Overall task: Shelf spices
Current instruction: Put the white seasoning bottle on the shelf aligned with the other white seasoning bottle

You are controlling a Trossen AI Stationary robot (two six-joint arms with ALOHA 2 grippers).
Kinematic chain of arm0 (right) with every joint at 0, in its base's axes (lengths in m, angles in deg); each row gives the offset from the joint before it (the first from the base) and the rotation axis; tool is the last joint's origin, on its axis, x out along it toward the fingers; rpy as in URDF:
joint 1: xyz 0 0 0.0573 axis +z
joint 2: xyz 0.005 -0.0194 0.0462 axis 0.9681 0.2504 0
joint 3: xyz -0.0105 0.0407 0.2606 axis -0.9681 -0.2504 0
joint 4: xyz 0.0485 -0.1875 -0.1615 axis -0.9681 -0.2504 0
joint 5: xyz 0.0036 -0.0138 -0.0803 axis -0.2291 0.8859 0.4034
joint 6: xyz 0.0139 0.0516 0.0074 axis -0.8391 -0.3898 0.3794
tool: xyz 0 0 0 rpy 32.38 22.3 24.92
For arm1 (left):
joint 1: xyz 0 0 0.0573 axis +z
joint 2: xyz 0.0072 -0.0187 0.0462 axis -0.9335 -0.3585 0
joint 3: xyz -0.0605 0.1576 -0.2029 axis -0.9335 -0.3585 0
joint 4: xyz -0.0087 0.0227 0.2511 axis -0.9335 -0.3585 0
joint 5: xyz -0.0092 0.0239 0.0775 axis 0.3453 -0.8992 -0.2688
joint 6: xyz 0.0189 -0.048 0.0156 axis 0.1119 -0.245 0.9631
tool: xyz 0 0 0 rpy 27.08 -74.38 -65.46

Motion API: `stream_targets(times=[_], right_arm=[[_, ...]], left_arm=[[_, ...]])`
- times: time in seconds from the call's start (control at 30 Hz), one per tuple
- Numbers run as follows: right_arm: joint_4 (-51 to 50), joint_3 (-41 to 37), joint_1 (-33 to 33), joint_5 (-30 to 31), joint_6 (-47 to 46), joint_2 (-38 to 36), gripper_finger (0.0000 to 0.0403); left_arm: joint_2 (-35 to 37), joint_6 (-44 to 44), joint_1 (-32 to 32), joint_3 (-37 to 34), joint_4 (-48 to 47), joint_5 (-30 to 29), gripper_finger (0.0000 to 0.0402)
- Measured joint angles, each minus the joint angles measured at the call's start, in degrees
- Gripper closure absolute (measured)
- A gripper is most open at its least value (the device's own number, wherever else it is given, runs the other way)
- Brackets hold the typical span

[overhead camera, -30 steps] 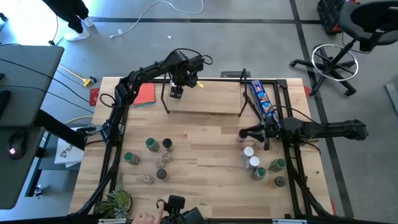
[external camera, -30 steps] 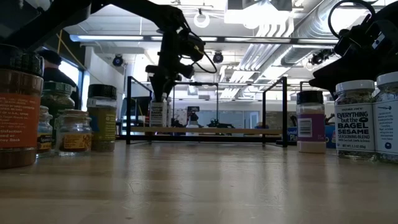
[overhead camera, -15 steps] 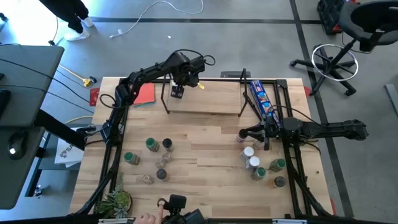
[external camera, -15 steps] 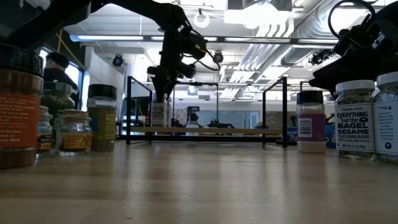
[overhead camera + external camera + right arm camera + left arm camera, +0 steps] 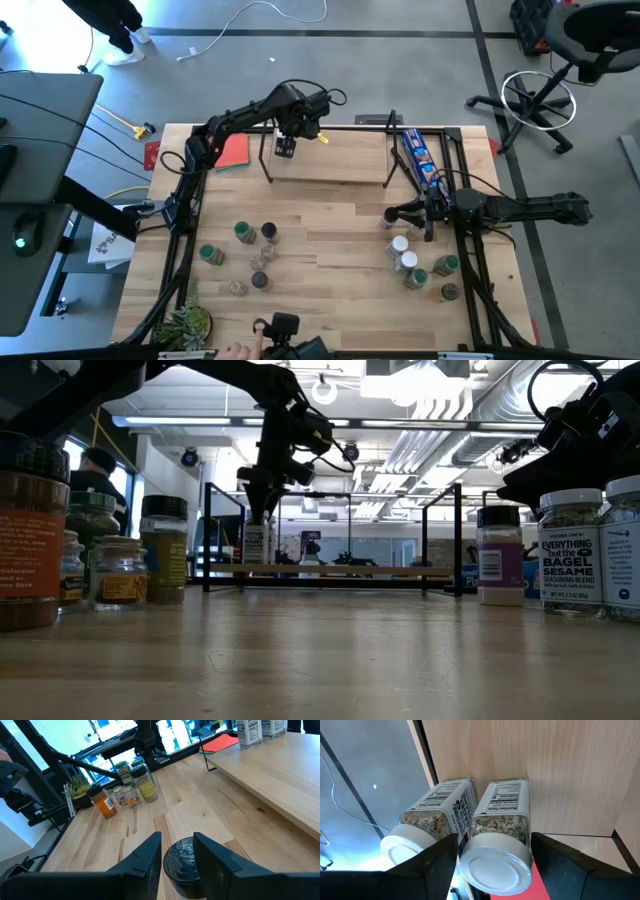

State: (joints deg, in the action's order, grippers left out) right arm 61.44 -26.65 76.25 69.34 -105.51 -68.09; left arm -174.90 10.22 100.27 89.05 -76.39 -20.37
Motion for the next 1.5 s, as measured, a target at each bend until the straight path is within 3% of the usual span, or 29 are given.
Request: stream_targets(times=[0.7, 1.13, 1.5], right_arm=[[0.00, 0.00, 0.01, 0.00, 0.00, 0.00, 0.0295], [0.00, 0.00, 0.01, 0.00, 0.00, -0.02, 0.0295], [0.00, 0.00, -0.01, 0.00, 0.00, -0.02, 0.0295]], left_arm=[[0.00, -1.44, -0.45, 0.02, 2.56, -0.21, 0.0153], [0.33, -2.07, -1.24, 0.04, 2.69, -0.22, 0.0116], [10.23, -4.29, -6.04, 0.13, 5.68, -0.41, 0.0120]])
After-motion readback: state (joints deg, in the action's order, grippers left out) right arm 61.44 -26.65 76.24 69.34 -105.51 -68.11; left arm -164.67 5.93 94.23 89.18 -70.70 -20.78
